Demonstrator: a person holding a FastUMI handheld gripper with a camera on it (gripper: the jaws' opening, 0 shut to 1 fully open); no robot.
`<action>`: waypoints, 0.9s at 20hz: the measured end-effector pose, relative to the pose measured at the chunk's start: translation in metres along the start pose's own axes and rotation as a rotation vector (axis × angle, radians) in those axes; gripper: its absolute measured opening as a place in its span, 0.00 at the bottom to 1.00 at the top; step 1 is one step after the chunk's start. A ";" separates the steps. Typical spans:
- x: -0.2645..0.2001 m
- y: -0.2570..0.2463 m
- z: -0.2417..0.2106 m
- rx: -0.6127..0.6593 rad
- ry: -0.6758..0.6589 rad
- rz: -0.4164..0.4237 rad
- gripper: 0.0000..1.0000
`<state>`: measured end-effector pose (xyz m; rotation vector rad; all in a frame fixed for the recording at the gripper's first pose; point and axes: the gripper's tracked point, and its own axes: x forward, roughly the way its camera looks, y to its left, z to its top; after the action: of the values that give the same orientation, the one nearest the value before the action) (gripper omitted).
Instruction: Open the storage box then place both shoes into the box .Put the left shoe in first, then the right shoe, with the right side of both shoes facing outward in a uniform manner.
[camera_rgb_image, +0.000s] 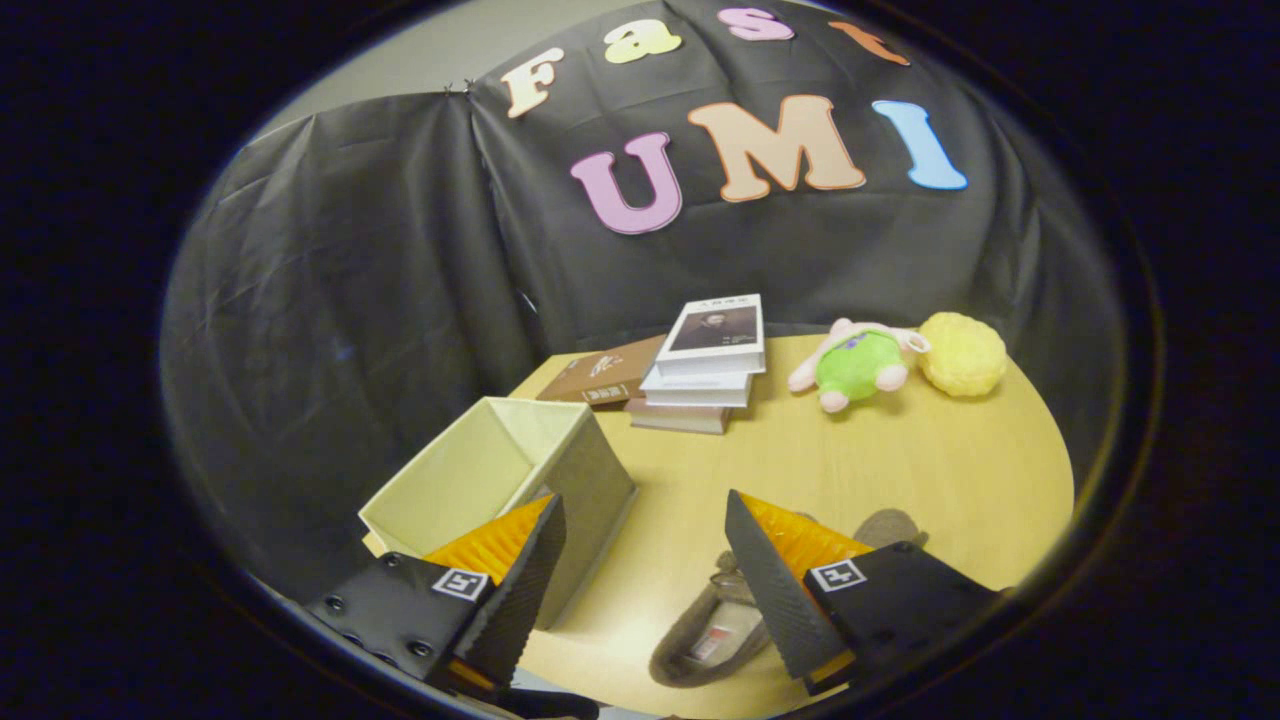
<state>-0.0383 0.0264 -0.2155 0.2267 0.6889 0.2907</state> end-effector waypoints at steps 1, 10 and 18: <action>0.002 -0.008 -0.007 0.002 0.013 -0.013 1.00; 0.013 -0.058 -0.076 0.030 0.168 -0.075 1.00; 0.022 -0.081 -0.126 0.016 0.303 -0.094 0.98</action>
<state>-0.0889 -0.0283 -0.3478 0.1661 0.9995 0.2313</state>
